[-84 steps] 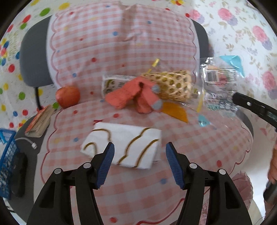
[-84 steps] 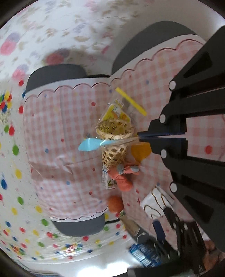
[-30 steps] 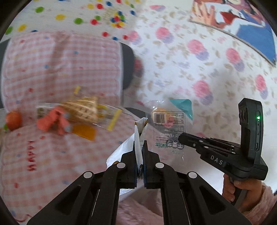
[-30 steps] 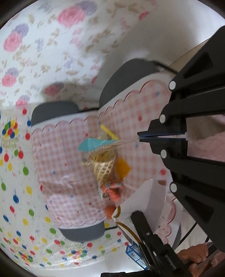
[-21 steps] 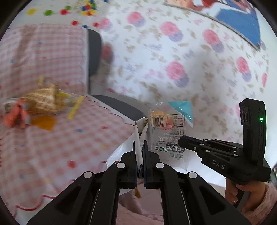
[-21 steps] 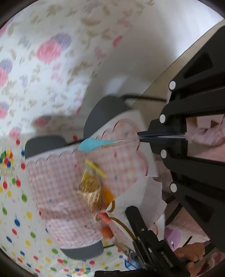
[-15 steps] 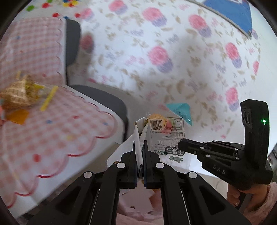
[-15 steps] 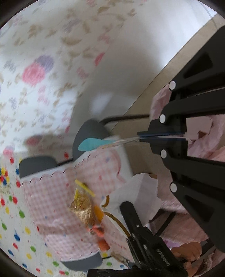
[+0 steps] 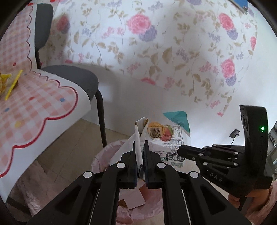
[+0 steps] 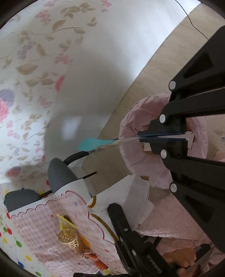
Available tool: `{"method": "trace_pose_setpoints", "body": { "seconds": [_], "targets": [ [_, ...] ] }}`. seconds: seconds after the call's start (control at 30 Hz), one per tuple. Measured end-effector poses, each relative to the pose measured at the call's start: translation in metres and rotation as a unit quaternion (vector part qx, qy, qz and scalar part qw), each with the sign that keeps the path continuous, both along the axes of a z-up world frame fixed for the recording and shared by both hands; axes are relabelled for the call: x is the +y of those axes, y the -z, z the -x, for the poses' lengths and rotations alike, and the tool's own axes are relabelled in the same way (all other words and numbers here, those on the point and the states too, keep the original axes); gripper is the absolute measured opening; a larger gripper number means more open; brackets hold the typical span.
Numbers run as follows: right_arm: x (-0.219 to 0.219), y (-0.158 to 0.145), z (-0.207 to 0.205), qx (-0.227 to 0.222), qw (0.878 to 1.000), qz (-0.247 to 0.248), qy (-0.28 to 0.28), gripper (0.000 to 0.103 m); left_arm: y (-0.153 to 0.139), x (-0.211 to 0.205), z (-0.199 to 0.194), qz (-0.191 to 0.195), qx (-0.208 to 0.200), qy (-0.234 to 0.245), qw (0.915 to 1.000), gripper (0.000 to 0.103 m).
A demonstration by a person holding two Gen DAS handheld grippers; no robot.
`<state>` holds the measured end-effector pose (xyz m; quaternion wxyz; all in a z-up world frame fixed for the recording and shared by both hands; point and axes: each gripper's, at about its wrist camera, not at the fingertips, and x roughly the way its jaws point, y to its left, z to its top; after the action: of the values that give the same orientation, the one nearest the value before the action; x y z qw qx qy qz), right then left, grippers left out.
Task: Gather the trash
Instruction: 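Carry the spoon and a white paper with both grippers over the wastebasket and release, then move both grippers back over the chair seat toward the remaining trash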
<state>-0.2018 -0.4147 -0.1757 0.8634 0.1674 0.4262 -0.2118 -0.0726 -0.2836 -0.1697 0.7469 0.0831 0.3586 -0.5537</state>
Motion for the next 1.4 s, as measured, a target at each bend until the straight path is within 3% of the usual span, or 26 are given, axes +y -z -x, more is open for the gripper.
{"method": "trace_pose_setpoints", "body": {
  "seconds": [0.07,0.2,0.33,0.5,0.6,0.8,1.0,1.33,1.4],
  "targets": [
    [-0.002,0.003,-0.001,0.003,1.000,-0.004,0.000,0.002,0.002,-0.004,-0.001,-0.005,-0.002,-0.002,1.0000,0.016],
    [-0.008,0.008,-0.001,0.007,1.000,-0.006,0.004,0.006,0.005,-0.008,-0.004,-0.005,-0.001,-0.007,1.0000,0.043],
    [-0.011,0.008,-0.001,0.004,1.000,-0.002,0.013,0.029,0.008,-0.006,-0.011,-0.002,0.008,-0.018,0.9998,0.045],
    [-0.009,-0.009,0.004,-0.028,0.999,0.010,0.021,0.030,-0.004,0.011,-0.021,0.010,-0.002,-0.051,0.9986,0.045],
    [-0.006,-0.035,0.008,-0.063,0.997,0.036,0.022,0.030,-0.014,0.025,-0.025,0.008,-0.023,-0.075,0.9969,0.045],
    [0.009,-0.072,-0.013,-0.107,0.993,0.049,-0.014,0.030,-0.040,0.072,-0.037,0.014,-0.054,-0.127,0.9903,0.045],
    [0.040,-0.094,-0.054,-0.139,0.987,0.041,-0.076,0.030,-0.063,0.125,-0.055,0.016,-0.068,-0.193,0.9787,0.045],
    [0.097,-0.112,-0.128,-0.158,0.971,0.036,-0.177,0.030,-0.086,0.213,-0.093,-0.001,-0.075,-0.307,0.9486,0.049],
    [0.106,-0.113,-0.144,-0.158,0.968,0.042,-0.191,0.030,-0.088,0.226,-0.103,-0.009,-0.080,-0.330,0.9407,0.056]
  ]
}}
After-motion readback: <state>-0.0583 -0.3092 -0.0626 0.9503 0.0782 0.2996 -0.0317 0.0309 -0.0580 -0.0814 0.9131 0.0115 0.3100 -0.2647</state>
